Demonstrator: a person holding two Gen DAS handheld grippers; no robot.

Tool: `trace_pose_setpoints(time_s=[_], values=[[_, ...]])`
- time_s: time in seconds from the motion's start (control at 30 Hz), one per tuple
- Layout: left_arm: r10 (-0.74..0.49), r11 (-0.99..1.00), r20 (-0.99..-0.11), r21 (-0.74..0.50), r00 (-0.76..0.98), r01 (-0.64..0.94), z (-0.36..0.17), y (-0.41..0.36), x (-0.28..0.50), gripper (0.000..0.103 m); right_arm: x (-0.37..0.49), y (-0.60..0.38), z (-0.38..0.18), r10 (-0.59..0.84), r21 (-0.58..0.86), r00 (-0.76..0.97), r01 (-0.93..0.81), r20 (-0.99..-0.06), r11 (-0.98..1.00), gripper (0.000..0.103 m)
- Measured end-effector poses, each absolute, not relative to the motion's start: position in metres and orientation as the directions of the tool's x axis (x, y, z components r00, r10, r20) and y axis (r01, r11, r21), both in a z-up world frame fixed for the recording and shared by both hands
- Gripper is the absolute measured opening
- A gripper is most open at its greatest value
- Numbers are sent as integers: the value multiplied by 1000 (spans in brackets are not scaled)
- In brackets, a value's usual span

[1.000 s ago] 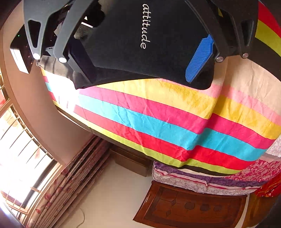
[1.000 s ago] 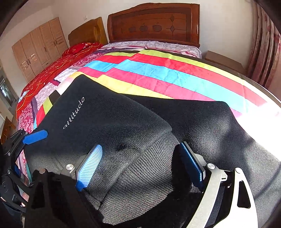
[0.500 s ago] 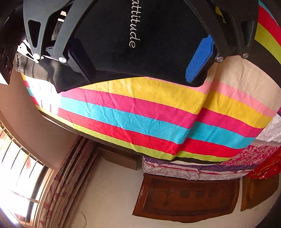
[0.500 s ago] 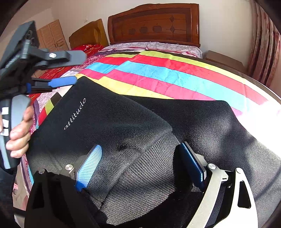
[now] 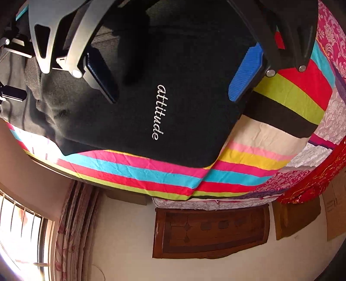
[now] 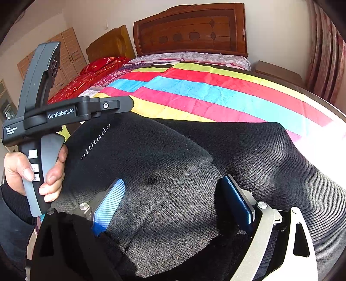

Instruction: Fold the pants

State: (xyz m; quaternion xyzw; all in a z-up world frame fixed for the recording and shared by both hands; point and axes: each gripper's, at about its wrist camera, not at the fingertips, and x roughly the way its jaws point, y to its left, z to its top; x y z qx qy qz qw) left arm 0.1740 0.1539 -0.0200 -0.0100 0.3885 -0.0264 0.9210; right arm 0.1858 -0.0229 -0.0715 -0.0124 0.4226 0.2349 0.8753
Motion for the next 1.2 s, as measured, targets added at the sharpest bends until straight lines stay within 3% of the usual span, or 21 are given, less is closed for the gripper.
trace_pose_setpoints(time_s=[0.27, 0.43, 0.53, 0.67, 0.8, 0.9, 1.0, 1.2], values=[[-11, 999, -753, 13, 658, 32, -18, 148, 173, 101, 158, -38, -47, 407, 192, 532, -412, -743, 891, 92], [-45, 999, -658, -25, 751, 39, 35, 125, 138, 101, 108, -48, -49, 288, 7, 587, -434, -756, 901, 92], [-130, 989, -614, -26, 779, 144, 55, 91, 124, 101, 105, -57, -57, 321, 69, 574, -417, -753, 906, 92], [-226, 963, -620, -26, 751, 268, 58, 38, 128, 101, 119, -70, -69, 409, 222, 511, -389, -756, 894, 92], [-239, 943, -623, 35, 745, 332, 50, -3, 139, 101, 122, -84, -75, 482, 332, 485, -365, -729, 870, 96], [-215, 943, -641, 59, 736, 327, 37, -14, 161, 101, 108, -100, -51, 441, 308, 535, -323, -720, 895, 96], [-200, 951, -666, 45, 719, 307, 25, -9, 180, 101, 79, -147, -17, 443, 333, 632, -294, -635, 896, 97], [-205, 962, -744, -32, 636, 272, -12, 10, 195, 101, 15, -287, 12, 260, 417, 804, -16, -535, 909, 97]])
